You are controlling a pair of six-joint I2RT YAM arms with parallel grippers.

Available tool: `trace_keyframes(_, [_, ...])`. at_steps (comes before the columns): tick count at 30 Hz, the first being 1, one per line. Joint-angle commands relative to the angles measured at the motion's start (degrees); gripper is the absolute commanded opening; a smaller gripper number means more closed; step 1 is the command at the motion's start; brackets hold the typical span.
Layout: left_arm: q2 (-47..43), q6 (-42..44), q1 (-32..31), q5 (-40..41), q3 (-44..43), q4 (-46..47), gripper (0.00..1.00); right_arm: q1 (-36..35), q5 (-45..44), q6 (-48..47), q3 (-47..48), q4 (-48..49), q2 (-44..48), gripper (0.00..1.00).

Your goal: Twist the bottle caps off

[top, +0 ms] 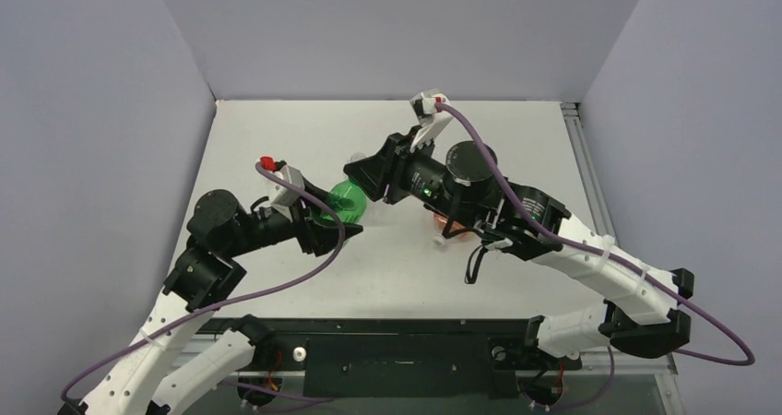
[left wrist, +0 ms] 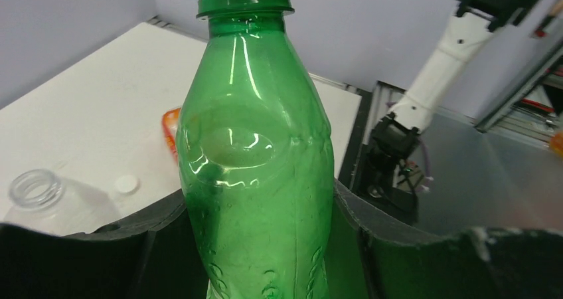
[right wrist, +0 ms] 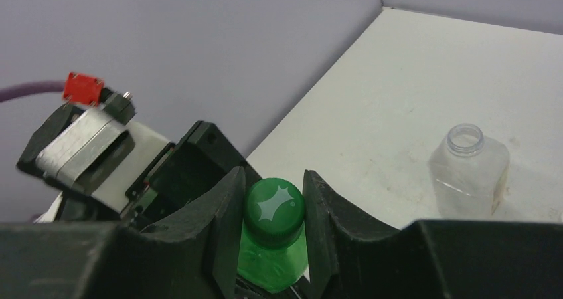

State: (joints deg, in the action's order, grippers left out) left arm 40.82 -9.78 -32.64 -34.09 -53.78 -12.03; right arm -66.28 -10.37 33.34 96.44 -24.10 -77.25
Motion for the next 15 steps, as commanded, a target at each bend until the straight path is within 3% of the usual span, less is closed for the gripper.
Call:
trace_keyframes(1, [1.4, -10.0, -0.1, -14.5, -2.7, 6.5, 0.00, 0.8, 13.4, -5.6, -2.9, 5.5, 5.2, 0.00])
trace_keyframes(6, [3.4, -17.8, -0.1, -25.6, -2.2, 10.7, 0.00, 2.1, 23.5, -8.6, -5.6, 6.9, 8.3, 0.00])
trace_keyframes(15, [4.5, -25.6, -0.1, -33.2, -2.2, 15.5, 0.00, 5.2, 31.9, -9.2, -9.6, 10.3, 11.5, 0.00])
